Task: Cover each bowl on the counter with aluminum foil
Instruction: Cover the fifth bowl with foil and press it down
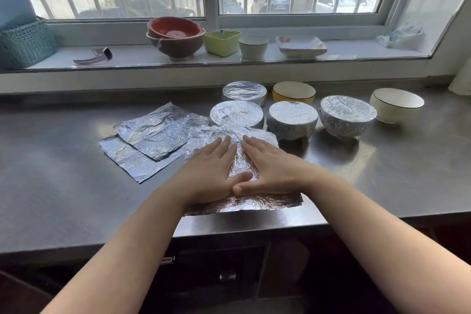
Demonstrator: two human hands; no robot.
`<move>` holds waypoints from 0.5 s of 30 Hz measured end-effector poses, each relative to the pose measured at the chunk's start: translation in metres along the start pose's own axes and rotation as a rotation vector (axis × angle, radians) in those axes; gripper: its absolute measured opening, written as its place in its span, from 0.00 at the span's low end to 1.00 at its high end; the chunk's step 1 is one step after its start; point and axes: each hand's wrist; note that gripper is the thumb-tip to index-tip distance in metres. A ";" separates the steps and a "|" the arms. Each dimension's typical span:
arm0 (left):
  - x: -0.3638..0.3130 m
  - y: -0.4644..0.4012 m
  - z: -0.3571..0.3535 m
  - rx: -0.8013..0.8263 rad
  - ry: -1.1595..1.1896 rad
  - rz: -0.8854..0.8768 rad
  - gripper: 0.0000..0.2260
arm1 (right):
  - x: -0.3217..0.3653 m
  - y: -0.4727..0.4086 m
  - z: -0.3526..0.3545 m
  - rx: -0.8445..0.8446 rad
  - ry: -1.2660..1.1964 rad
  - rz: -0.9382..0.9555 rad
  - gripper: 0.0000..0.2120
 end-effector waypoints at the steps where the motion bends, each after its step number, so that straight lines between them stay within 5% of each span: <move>1: 0.001 0.001 0.001 0.004 -0.001 -0.008 0.45 | 0.000 0.000 0.001 0.006 0.000 -0.001 0.58; 15: 0.002 0.011 0.001 -0.035 -0.030 -0.055 0.48 | -0.002 0.007 -0.002 -0.001 -0.070 0.013 0.61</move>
Point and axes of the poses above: each hand's wrist, its own y-axis away from the middle knuckle, its own z-axis out of the back of the hand, x = y × z, and after that the axes turned 11 degrees about -y, right-handed
